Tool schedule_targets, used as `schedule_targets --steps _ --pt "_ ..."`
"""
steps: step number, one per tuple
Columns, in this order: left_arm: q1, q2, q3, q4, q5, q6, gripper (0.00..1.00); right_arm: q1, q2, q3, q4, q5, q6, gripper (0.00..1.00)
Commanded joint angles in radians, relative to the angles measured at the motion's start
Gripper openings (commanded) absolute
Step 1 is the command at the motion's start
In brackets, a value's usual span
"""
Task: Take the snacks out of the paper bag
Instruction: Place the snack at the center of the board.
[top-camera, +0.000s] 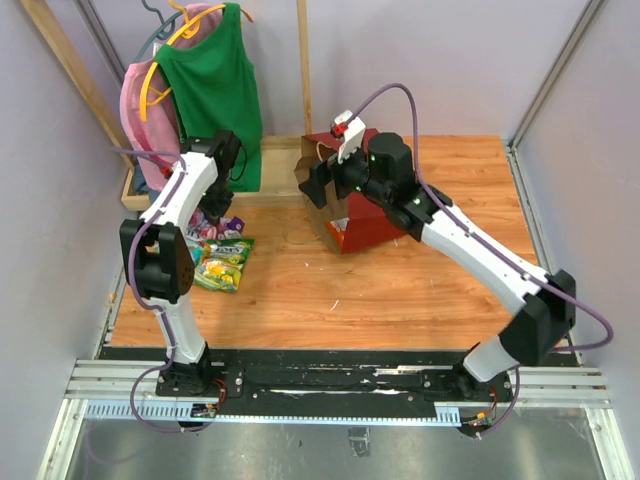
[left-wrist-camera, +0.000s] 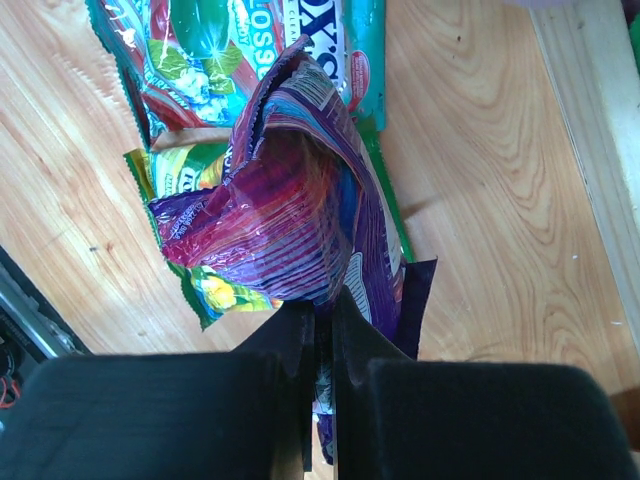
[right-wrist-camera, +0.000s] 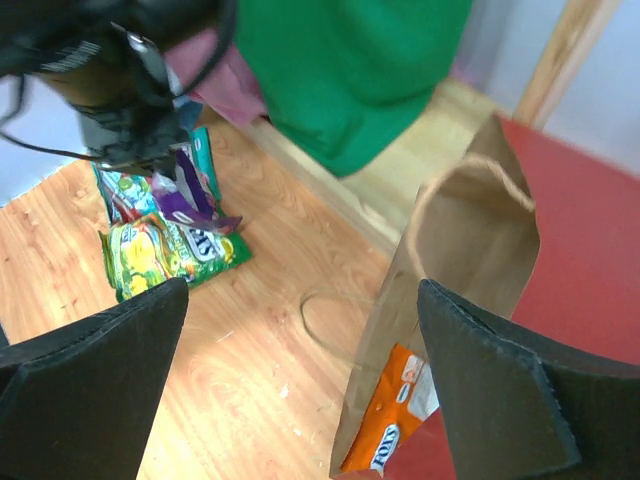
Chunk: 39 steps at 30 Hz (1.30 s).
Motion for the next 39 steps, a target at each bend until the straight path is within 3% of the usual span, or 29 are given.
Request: schedule_targets --steps 1,3,6,10,24,30,39 --pt "0.011 -0.042 0.009 -0.015 -0.041 0.02 0.01 0.114 -0.13 -0.022 0.043 0.231 -0.205 1.0" --pt "0.011 -0.041 0.015 -0.015 -0.028 0.038 0.0 0.146 -0.13 -0.037 0.058 0.159 -0.281 0.97" --pt "0.012 -0.051 0.017 -0.015 -0.008 0.06 0.0 0.16 -0.068 0.011 -0.052 -0.166 -0.393 0.94" --pt "0.013 -0.076 0.017 -0.013 0.02 0.093 0.0 0.154 0.05 0.074 -0.085 -0.412 -0.395 0.86" --pt "0.012 -0.226 -0.064 0.079 0.168 0.204 0.0 0.171 0.362 0.034 0.534 -0.514 -0.302 0.84" --pt "0.013 -0.239 -0.061 0.09 0.184 0.231 0.01 0.18 0.476 0.105 0.61 -0.555 -0.253 0.74" --pt "0.013 -0.245 -0.061 0.112 0.171 0.238 0.0 0.214 0.549 0.198 0.535 -0.529 -0.274 0.56"
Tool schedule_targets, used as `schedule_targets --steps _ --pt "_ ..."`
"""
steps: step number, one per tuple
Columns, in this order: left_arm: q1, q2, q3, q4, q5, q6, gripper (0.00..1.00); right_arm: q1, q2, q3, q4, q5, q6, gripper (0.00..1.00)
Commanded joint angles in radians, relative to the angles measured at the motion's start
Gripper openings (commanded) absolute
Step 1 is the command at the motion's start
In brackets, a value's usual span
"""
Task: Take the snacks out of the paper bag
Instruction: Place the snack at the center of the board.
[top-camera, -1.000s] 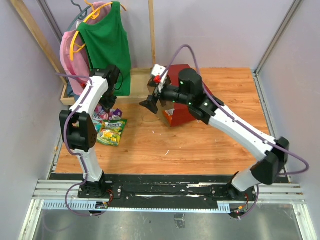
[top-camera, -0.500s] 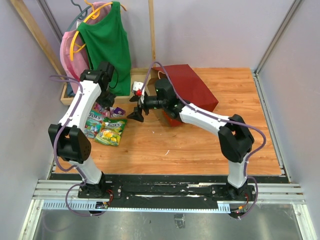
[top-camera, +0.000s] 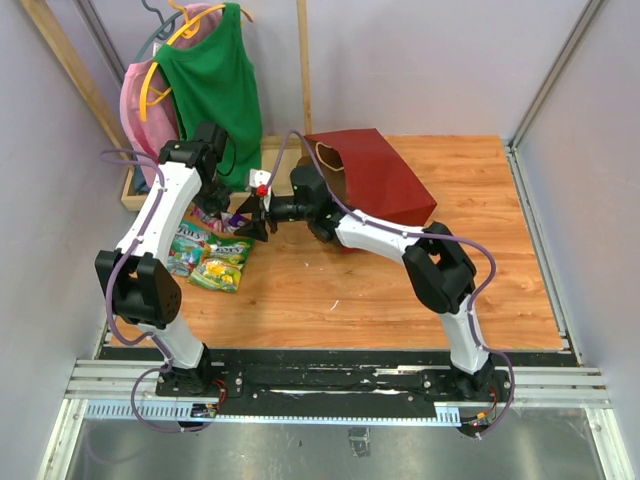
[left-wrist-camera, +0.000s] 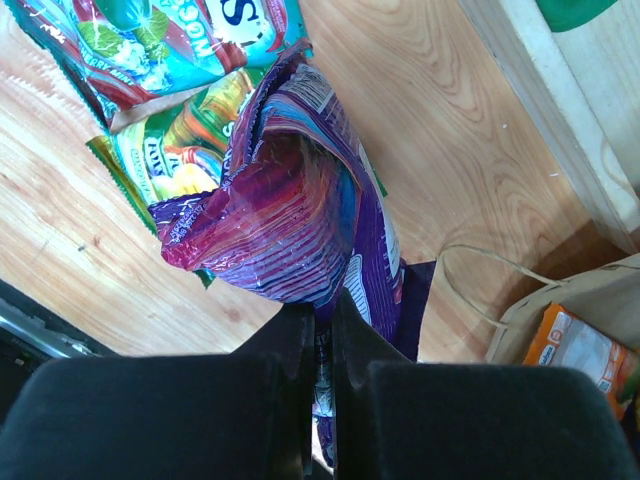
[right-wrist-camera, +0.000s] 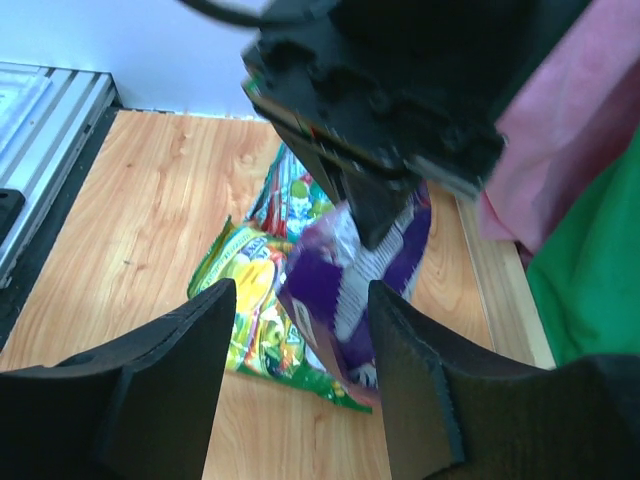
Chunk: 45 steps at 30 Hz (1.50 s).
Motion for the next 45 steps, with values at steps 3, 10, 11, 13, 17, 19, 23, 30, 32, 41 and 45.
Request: schedule_targets --steps 3,10,11,13,17,19,23,30,32,41,45 --pt "0.009 -0.044 0.0 0.037 -0.013 0.012 0.01 0.039 0.044 0.1 -0.021 0.011 -0.019 0.5" --pt "0.012 -0.048 0.0 0.044 -0.013 0.007 0.01 0.042 0.068 0.117 -0.038 0.059 -0.024 0.24" --pt "0.013 -0.048 0.001 0.043 -0.013 0.006 0.0 0.041 0.068 0.116 -0.04 0.068 -0.028 0.2" --pt "0.016 -0.051 0.003 0.044 -0.01 0.005 0.01 0.041 0.07 0.119 -0.049 0.087 -0.037 0.11" --pt "0.02 -0.061 0.007 0.072 0.011 0.041 0.0 0.039 0.068 0.121 -0.062 0.113 -0.042 0.01" --pt "0.02 -0.077 0.0 0.126 0.046 0.112 0.0 0.036 0.063 0.104 -0.025 0.125 -0.014 0.01" --pt "0.02 -0.2 -0.164 0.343 0.154 0.218 0.08 0.014 0.06 0.082 0.074 0.167 0.103 0.01" --pt "0.021 -0.454 -0.426 0.638 0.113 0.32 0.99 -0.03 0.075 0.069 0.191 0.131 0.304 0.01" --pt "0.021 -0.476 -0.415 0.606 0.048 0.327 1.0 -0.036 0.078 0.07 0.207 0.128 0.33 0.01" --pt "0.021 -0.567 -0.377 0.563 -0.096 0.346 1.0 -0.036 0.137 0.187 0.24 0.101 0.426 0.01" --pt "0.022 -0.592 -0.351 0.551 -0.133 0.359 1.0 -0.033 0.19 0.292 0.239 0.097 0.476 0.01"
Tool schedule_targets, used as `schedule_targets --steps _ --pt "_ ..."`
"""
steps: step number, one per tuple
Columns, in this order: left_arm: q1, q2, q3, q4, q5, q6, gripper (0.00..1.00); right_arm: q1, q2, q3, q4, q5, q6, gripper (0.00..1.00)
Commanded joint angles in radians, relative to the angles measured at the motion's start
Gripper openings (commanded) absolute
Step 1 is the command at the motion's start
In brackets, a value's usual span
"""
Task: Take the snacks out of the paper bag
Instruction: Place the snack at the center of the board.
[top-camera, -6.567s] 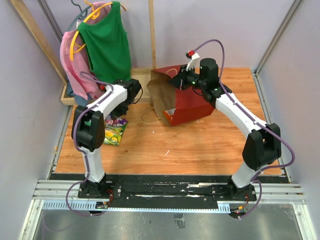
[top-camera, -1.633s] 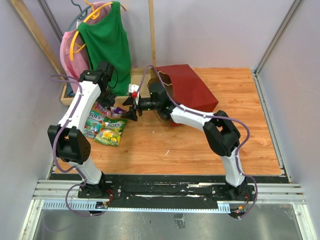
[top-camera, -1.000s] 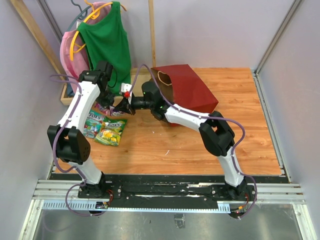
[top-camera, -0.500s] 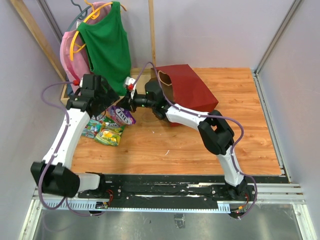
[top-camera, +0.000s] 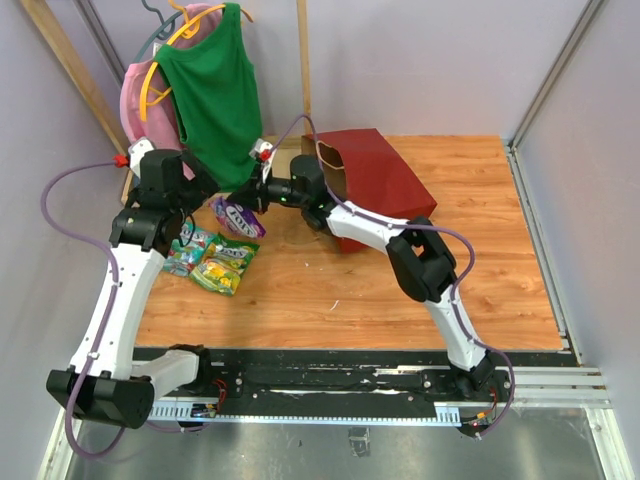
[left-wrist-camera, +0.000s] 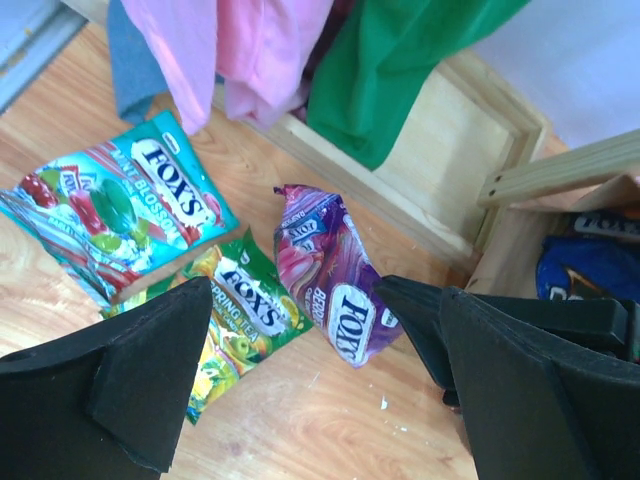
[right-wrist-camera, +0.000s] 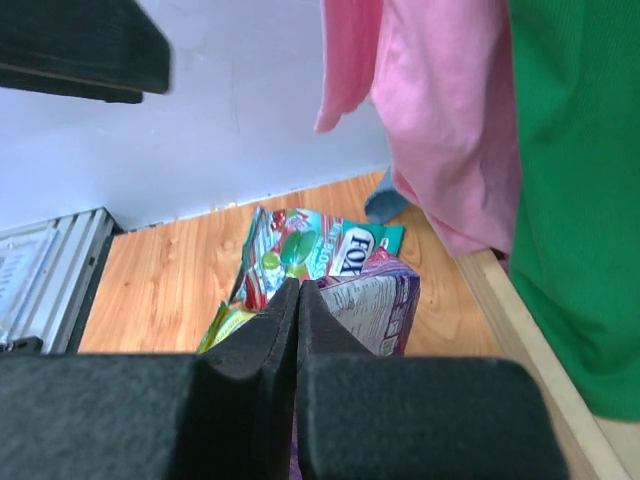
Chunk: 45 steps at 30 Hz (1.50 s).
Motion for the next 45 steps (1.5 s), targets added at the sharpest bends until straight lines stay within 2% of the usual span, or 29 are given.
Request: schedule_targets --steps 1,7,10,13,19,25,26,27,30,38,41,45 --pt "-0.001 -0.04 0.059 0.008 -0.08 0.033 1.0 0.004 0.053 0.144 0.083 -0.019 0.088 0.01" --pt "0.001 -0.039 0.053 0.01 -0.069 0.047 1.0 0.003 0.17 0.276 0.085 0.029 0.208 0.01" --pt "0.002 -0.041 0.038 0.021 -0.058 0.052 1.0 -0.015 0.225 0.307 0.02 0.091 0.241 0.01" --pt "0.002 -0.045 0.022 0.036 -0.041 0.057 1.0 -0.028 0.263 0.316 -0.091 0.151 0.224 0.01" --pt "0.003 -0.033 0.009 0.053 -0.029 0.062 1.0 -0.041 0.243 0.225 -0.129 0.253 0.182 0.01" --pt "0.002 -0.026 -0.007 0.063 -0.023 0.063 1.0 -0.048 0.261 0.245 -0.237 0.303 0.133 0.01" --pt "0.003 -0.026 -0.011 0.064 -0.025 0.063 1.0 -0.048 0.264 0.248 -0.251 0.313 0.126 0.04" --pt "0.002 -0.027 -0.016 0.063 -0.025 0.065 1.0 -0.048 0.267 0.254 -0.264 0.318 0.12 0.13" --pt "0.003 -0.029 -0.025 0.073 -0.031 0.074 1.0 -0.049 0.283 0.288 -0.308 0.314 0.106 0.24" --pt "0.002 -0.031 -0.042 0.122 0.05 0.095 1.0 -0.045 0.232 0.306 -0.368 0.331 0.021 0.76" --pt "0.002 -0.031 -0.056 0.142 0.081 0.093 1.0 -0.036 0.18 0.282 -0.39 0.395 -0.064 0.88" --pt "0.002 -0.031 -0.073 0.163 0.105 0.097 0.98 -0.034 0.082 0.204 -0.371 0.465 -0.149 0.97"
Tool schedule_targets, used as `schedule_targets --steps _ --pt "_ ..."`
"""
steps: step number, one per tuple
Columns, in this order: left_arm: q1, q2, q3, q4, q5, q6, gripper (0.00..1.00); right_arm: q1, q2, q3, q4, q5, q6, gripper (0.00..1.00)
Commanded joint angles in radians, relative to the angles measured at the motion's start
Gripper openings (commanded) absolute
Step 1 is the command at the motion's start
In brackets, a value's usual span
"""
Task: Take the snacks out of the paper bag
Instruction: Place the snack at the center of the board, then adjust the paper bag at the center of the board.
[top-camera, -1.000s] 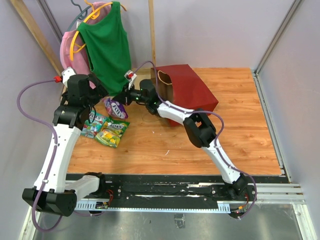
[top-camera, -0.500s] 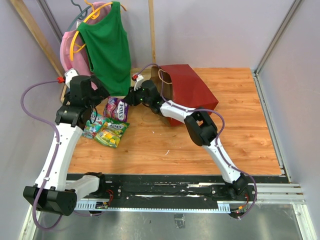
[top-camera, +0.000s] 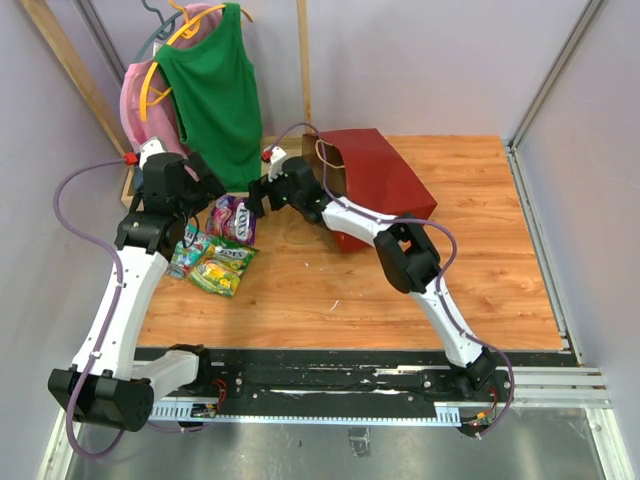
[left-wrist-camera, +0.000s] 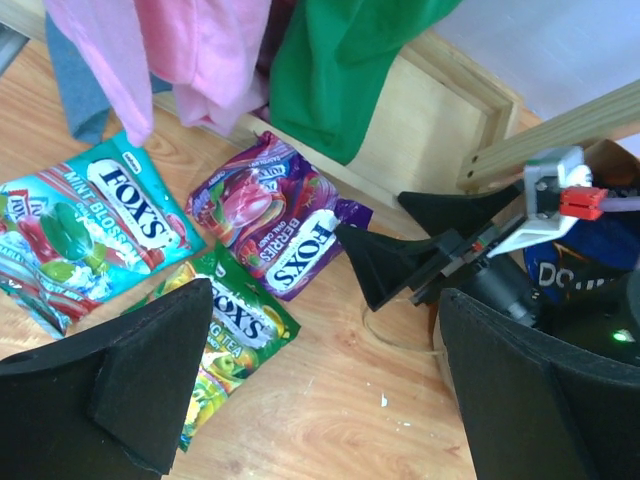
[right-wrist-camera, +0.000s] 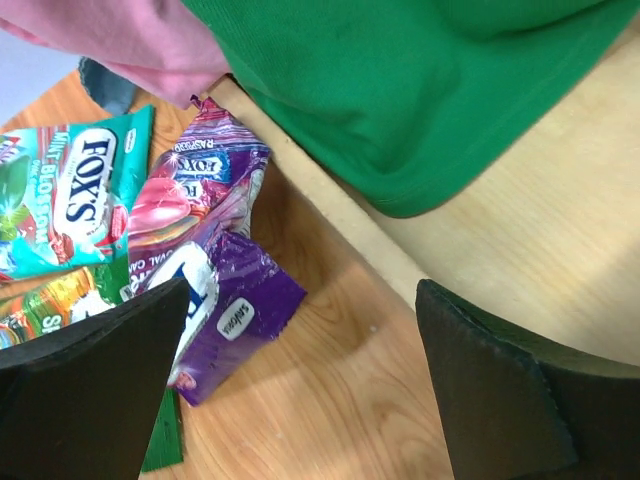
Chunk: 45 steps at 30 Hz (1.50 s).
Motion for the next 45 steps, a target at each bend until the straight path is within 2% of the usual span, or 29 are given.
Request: schedule_targets --steps 1,5,10,17,21,27,30,35,45 --pt "0.002 -0.005 -0.022 0.066 0.049 0.023 0.98 0.009 -0.185 -0.077 0.03 0.1 -0.144 0.98" --pt "0.002 -0.024 -0.065 0.135 0.135 0.043 0.98 0.004 -0.336 -0.178 0.098 0.104 -0.174 0.98" --pt "0.002 -0.052 -0.124 0.218 0.212 0.036 1.0 -0.043 -0.446 -0.205 -0.032 0.087 -0.135 0.99" --pt "0.002 -0.009 -0.217 0.363 0.324 0.004 1.0 -0.051 -0.74 -0.476 -0.058 0.006 -0.171 1.0" --pt "0.001 0.03 -0.277 0.472 0.397 -0.016 1.0 -0.05 -0.89 -0.603 -0.072 0.09 -0.188 0.93" --pt "-0.007 0.115 -0.296 0.575 0.463 -0.032 1.0 -0.008 -1.095 -0.8 0.027 0.28 -0.275 0.9" --pt "-0.02 0.144 -0.296 0.606 0.47 -0.038 1.0 -0.003 -1.054 -0.732 -0.129 0.432 -0.311 0.85" --pt "-0.055 0.18 -0.296 0.616 0.436 -0.035 1.0 -0.003 -0.968 -0.675 -0.224 0.646 -0.39 0.8" --pt "-0.065 0.211 -0.305 0.626 0.441 -0.036 1.0 -0.002 -0.759 -0.511 -0.353 0.732 -0.47 0.75"
